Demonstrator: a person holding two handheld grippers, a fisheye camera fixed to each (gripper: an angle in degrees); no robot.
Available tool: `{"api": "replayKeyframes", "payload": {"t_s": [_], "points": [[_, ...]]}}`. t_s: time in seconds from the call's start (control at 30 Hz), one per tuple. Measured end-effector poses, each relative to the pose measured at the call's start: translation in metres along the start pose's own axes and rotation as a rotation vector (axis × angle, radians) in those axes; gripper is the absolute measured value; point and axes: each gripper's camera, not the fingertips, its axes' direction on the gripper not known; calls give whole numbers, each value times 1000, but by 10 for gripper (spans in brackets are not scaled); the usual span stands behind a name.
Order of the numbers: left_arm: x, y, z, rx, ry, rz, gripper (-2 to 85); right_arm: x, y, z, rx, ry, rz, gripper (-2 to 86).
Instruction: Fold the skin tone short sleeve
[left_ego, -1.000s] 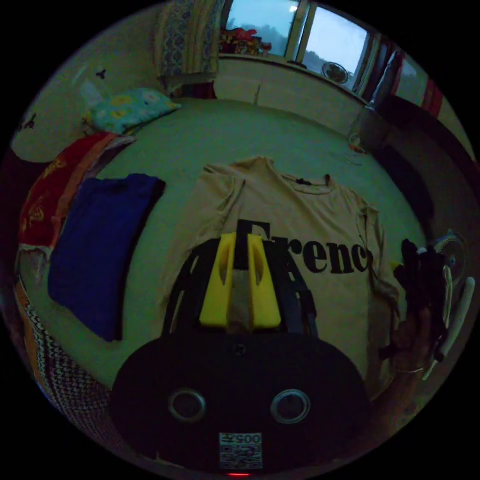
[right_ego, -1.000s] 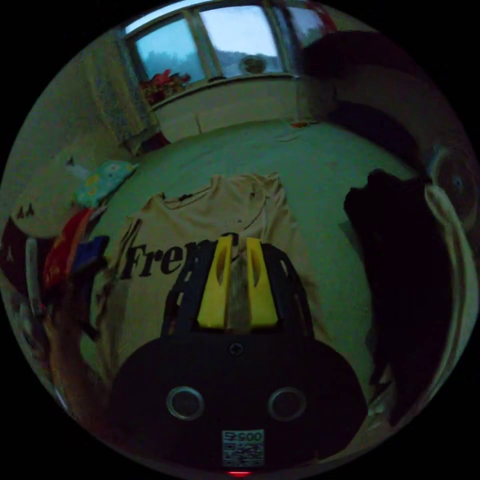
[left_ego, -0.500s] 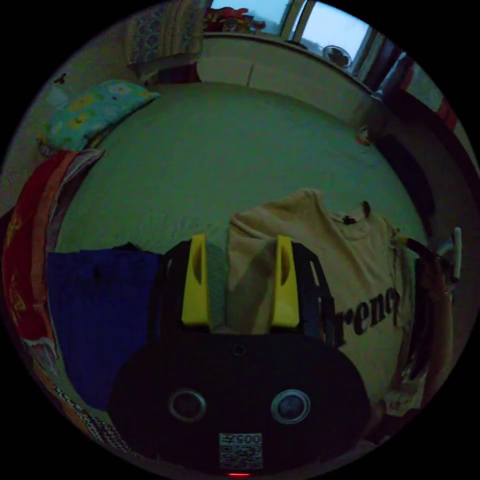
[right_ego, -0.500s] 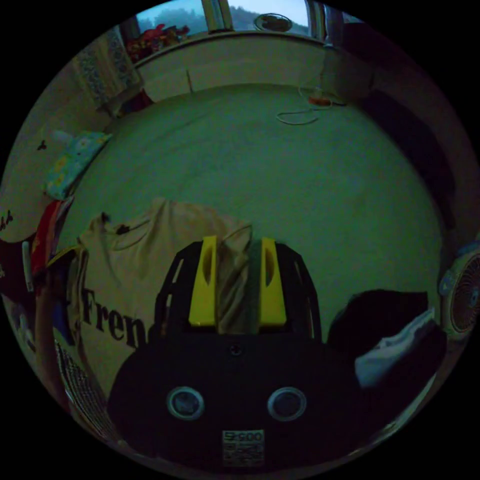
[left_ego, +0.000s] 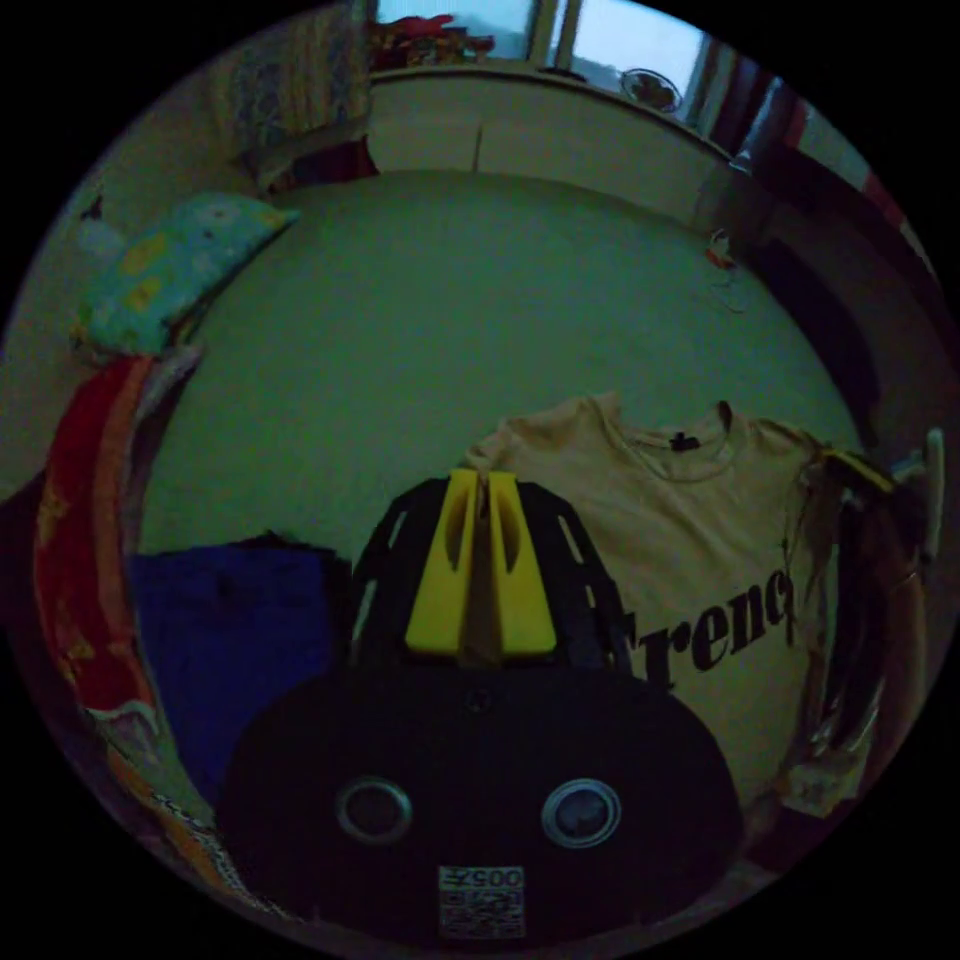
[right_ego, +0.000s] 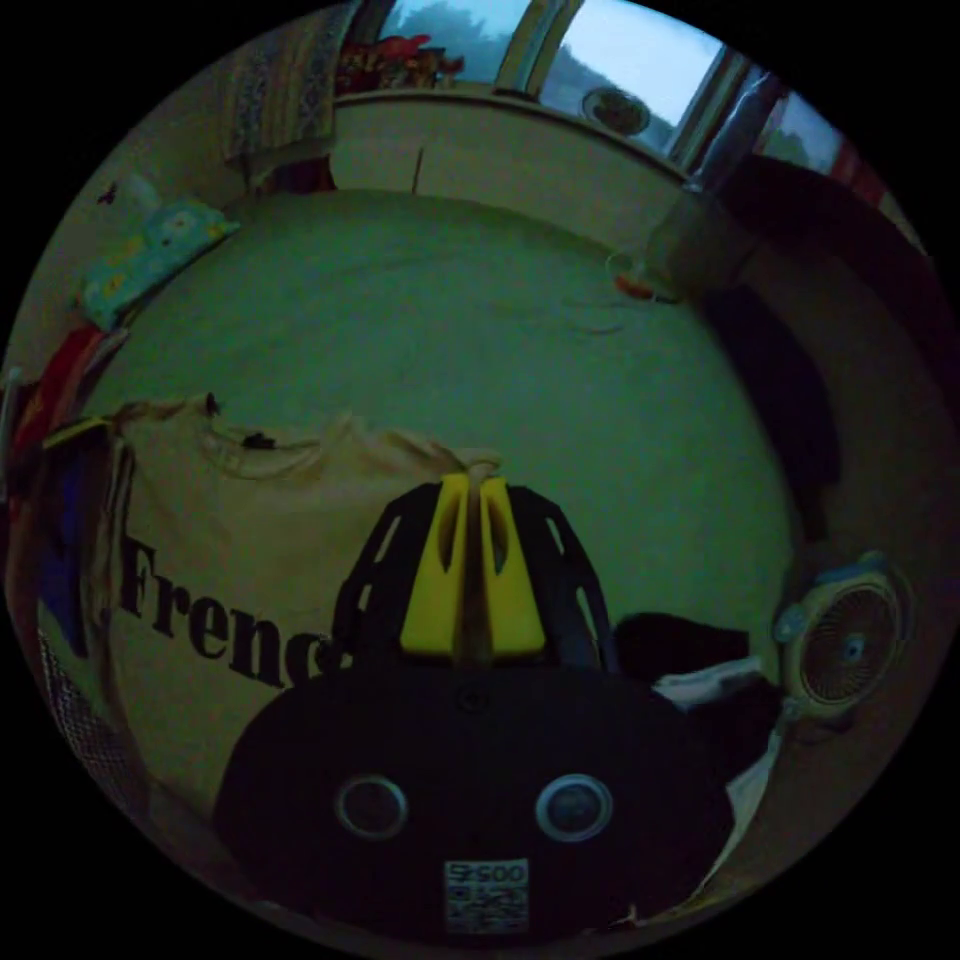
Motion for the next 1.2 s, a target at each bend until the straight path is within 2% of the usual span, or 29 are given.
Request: {"api": "replayKeyframes", "payload": {"t_s": [0.27,0.57,0.73,0.97,1.07,1.2], "points": [[11,-41,-87,52,-108,62,10,9,-55,-91,97,133,26,-16],[-6,-30,-102,59,-145,19,12,10,-31,-87,44,248,22,-16],[-40,13,-111,112,16,-59,16,29,6,-103,46,162,90,-16],[-54,98,-152,125,60,3,19,36,106,-175,57,119,22,-14],[-58,159,-183,136,120,40,22,38,171,-215,59,113,-27,-14],[-63,261,-199,44,141,75,31,39,258,-235,0,51,-55,-11]]}}
